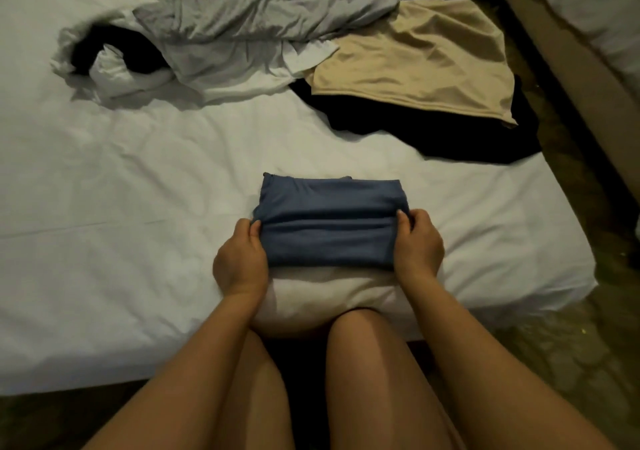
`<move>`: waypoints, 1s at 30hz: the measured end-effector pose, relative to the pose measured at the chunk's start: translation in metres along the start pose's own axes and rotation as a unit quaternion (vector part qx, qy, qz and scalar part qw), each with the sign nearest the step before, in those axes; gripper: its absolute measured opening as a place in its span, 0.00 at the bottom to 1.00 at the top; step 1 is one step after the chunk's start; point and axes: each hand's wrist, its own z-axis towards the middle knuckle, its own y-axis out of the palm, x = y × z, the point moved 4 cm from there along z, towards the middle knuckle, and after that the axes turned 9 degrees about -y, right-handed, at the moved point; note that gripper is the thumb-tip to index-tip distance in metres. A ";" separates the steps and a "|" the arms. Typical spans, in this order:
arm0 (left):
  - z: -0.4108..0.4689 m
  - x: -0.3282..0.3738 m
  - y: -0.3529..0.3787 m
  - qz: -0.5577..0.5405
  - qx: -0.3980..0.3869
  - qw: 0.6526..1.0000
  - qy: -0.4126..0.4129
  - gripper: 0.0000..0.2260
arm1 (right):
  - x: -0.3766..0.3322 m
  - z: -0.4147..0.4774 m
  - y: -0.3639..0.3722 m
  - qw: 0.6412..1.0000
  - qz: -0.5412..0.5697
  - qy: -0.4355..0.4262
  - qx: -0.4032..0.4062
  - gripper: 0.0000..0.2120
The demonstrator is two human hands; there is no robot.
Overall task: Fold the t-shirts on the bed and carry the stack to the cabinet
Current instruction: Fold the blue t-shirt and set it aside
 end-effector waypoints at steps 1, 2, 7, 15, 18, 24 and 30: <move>0.004 -0.002 -0.001 0.016 -0.006 1.000 0.000 0.16 | 0.002 0.003 -0.001 1.000 -0.010 -0.001 -0.001 0.14; 0.005 -0.004 -0.001 0.024 -0.012 1.000 0.002 0.16 | 0.004 0.004 -0.002 1.000 -0.011 0.000 -0.005 0.14; -0.001 0.010 -0.007 -0.019 -0.016 0.999 0.033 0.12 | -0.015 -0.001 0.003 0.998 -0.053 -0.042 0.010 0.14; 0.034 0.051 0.008 -0.030 -0.076 0.993 -0.080 0.18 | -0.029 0.013 0.017 0.998 0.043 0.050 0.008 0.22; 0.028 0.045 0.003 -0.046 -0.026 0.997 -0.050 0.15 | -0.019 0.022 0.015 0.994 0.076 0.076 -0.030 0.17; 0.020 0.047 0.001 -0.014 0.031 0.999 -0.008 0.15 | -0.037 0.017 0.013 0.994 -0.080 -0.068 0.044 0.20; -0.004 0.075 0.043 0.158 -0.093 0.937 0.297 0.26 | -0.057 -0.004 0.059 0.914 -0.231 -0.282 -0.178 0.23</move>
